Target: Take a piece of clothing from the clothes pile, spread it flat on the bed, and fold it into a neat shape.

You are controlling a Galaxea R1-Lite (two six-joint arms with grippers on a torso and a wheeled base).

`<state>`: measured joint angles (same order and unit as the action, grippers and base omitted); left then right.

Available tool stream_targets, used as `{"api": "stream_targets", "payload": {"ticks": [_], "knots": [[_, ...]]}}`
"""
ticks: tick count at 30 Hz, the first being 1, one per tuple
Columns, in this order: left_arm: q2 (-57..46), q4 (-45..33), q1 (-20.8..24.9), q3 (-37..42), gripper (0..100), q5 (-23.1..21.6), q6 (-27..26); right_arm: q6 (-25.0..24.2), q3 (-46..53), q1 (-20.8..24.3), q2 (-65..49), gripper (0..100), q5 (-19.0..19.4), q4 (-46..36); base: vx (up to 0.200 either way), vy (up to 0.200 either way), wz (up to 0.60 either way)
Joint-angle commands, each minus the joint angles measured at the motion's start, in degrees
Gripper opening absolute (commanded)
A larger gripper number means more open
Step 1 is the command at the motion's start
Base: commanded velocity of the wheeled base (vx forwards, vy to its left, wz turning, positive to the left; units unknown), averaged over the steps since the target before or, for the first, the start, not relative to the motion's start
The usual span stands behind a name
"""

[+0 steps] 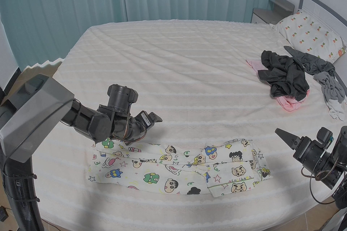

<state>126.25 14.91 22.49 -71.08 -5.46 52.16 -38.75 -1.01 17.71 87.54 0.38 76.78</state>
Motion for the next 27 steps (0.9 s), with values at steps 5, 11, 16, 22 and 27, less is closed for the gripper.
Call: {"api": "stream_targets", "payload": {"ticks": [5, 11, 16, 22, 27], "knots": [[3.5, 4.9, 2.4, 3.3, 100, 0.2, 1.2, 0.0, 1.0, 0.0, 0.0, 100, 0.0, 0.0, 0.0, 0.0, 0.0], [2.4, 6.0, 5.0, 9.8, 100, 0.2, 1.1, 0.0, 1.0, 0.0, -0.4, 100, 0.0, 0.0, 0.0, 0.0, 0.0], [1.6, 9.2, 5.2, 13.5, 100, -0.3, 1.2, 0.0, 1.0, 0.1, -0.6, 100, 0.0, 0.0, 0.0, 0.0, 0.0], [1.1, 10.6, 5.2, 17.6, 100, -0.3, 0.9, 0.0, 1.0, 0.1, -0.7, 100, 0.0, 0.0, 0.0, 0.0, 0.0], [0.8, 18.5, 5.2, 21.9, 100, 0.2, 0.7, 0.0, 1.0, 0.0, -0.7, 100, 0.0, 0.0, 0.0, 0.0, 0.0]]}}
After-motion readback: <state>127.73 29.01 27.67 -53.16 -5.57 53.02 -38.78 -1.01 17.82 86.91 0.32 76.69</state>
